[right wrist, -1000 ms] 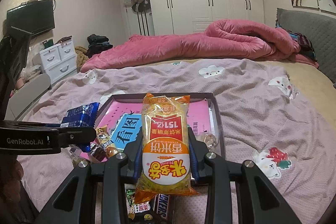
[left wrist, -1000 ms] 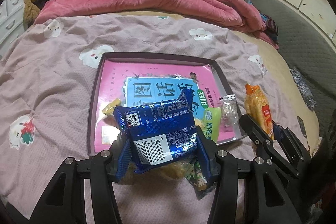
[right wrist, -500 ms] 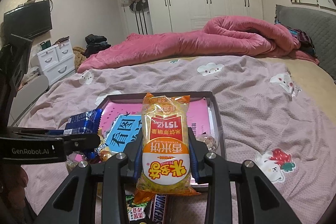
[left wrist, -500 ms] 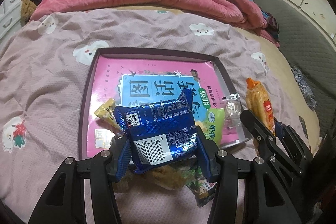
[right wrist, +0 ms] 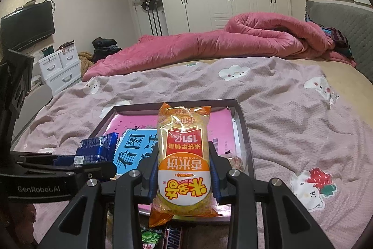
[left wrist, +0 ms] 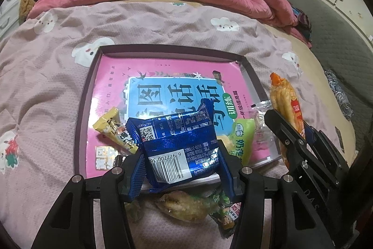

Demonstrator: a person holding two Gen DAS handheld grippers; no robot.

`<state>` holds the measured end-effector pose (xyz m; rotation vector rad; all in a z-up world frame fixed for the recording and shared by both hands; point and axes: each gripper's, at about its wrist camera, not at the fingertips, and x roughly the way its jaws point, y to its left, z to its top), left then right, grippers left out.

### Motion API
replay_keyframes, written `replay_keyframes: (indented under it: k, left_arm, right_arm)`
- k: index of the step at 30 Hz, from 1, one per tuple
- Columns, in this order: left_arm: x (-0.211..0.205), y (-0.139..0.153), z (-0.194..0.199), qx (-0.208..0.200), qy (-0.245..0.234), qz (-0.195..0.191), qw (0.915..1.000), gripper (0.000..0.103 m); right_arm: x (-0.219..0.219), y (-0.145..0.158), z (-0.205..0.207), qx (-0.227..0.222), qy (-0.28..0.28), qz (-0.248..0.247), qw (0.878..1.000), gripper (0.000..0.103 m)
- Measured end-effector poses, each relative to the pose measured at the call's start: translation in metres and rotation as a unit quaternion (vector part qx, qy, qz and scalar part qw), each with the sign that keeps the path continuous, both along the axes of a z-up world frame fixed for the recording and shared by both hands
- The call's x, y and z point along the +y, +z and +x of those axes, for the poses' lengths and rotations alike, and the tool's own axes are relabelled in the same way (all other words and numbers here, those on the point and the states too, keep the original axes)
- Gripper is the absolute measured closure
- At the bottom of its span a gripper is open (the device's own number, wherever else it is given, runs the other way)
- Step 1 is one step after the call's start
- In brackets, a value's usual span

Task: Organize snacks
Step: 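Carry the blue packet over the tray with the left tool while the right tool carries the bread packet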

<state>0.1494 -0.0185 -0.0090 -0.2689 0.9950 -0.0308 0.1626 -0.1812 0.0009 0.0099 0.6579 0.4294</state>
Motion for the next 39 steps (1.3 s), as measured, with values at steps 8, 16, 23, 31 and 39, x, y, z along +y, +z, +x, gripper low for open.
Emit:
replay_keyframes:
  k: [8, 16, 23, 31, 39]
  left_arm:
    - [-0.006, -0.007, 0.007, 0.008, -0.008, 0.004, 0.9999, 0.047]
    - [-0.005, -0.013, 0.012, 0.016, -0.009, 0.004, 0.9998, 0.047]
    - [-0.004, -0.019, 0.014, 0.023, -0.008, 0.001, 0.9997, 0.047]
    - [-0.004, -0.024, 0.017, 0.028, -0.007, -0.002, 0.9996, 0.046]
    - [-0.008, -0.026, 0.019, 0.031, -0.010, -0.003, 0.9995, 0.046]
  right_arm:
    - [0.001, -0.009, 0.011, 0.014, 0.001, 0.000, 1.000, 0.067]
    - [0.004, -0.022, 0.018, 0.035, 0.008, -0.003, 0.999, 0.067]
    - [0.006, -0.031, 0.024, 0.053, 0.013, -0.006, 0.998, 0.067]
    - [0.004, -0.040, 0.027, 0.068, 0.008, -0.008, 0.998, 0.067]
    - [0.003, -0.043, 0.028, 0.075, 0.003, -0.007, 0.997, 0.067]
